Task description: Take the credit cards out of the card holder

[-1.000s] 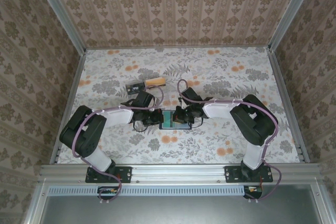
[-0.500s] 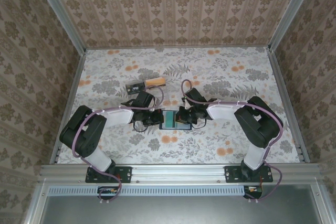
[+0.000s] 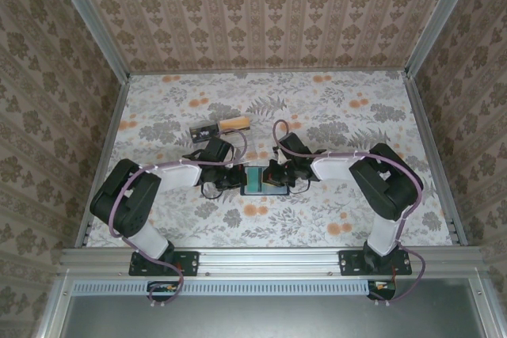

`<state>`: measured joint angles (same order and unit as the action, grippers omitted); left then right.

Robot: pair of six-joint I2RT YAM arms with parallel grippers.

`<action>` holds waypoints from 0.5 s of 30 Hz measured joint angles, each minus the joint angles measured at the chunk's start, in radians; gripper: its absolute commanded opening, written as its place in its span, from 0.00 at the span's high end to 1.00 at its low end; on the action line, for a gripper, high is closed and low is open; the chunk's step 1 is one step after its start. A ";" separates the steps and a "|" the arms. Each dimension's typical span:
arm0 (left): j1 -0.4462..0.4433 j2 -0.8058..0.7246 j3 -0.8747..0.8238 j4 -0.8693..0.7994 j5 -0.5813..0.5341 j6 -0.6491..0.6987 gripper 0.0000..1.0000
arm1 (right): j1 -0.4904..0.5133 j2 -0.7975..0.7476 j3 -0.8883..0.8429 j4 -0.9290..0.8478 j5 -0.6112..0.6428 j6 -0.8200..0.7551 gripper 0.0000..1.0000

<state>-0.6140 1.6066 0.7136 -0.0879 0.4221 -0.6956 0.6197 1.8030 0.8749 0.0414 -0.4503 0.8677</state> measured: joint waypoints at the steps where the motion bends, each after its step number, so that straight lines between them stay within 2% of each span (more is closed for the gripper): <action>1: 0.000 0.000 0.000 0.000 0.000 0.000 0.98 | -0.002 -0.005 -0.007 0.005 0.000 0.000 1.00; 10: 0.000 0.000 0.000 -0.001 0.000 0.000 0.98 | -0.070 -0.139 -0.105 -0.034 0.006 -0.027 1.00; 15: 0.000 -0.003 0.002 -0.006 0.000 0.000 0.93 | -0.091 -0.230 -0.132 -0.068 0.012 -0.047 1.00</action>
<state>-0.6144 1.6035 0.7155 -0.0940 0.4221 -0.6956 0.5285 1.5726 0.7429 -0.0261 -0.4381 0.8204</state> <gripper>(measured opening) 0.053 0.060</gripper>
